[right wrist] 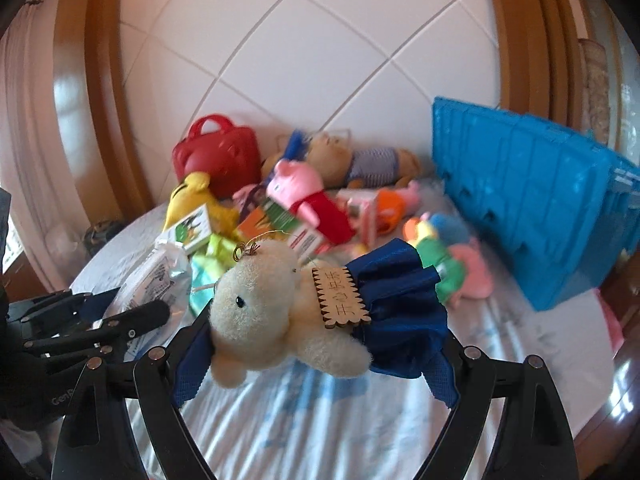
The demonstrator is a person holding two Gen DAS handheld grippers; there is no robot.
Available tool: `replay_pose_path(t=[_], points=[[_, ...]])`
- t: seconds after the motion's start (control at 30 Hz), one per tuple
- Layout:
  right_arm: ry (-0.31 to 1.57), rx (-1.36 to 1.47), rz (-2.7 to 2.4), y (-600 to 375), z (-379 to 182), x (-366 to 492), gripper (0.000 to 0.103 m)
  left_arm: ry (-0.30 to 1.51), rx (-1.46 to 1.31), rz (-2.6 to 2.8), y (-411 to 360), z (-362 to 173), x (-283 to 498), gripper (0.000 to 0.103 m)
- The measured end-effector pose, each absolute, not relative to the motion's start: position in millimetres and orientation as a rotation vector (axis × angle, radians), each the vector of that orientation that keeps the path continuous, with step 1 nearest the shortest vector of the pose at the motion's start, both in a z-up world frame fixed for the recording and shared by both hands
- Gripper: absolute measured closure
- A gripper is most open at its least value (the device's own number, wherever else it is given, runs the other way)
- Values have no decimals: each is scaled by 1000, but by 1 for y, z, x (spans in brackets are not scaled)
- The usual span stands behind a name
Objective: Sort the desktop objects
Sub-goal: 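Carry the wipe packet and bear plush with both grippers over the crate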
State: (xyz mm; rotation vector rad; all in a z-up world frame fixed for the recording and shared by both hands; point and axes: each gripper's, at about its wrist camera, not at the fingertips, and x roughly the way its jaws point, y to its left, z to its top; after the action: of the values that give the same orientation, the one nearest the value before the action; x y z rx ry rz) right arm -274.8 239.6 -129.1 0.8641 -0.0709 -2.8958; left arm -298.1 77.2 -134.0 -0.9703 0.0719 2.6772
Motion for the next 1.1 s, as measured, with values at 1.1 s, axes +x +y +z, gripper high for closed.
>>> replay_pose_path(t=[1.1], points=[[-155,434,-3269,513,-8,-309,15,107,-519,2529,358,-5,-403,68]])
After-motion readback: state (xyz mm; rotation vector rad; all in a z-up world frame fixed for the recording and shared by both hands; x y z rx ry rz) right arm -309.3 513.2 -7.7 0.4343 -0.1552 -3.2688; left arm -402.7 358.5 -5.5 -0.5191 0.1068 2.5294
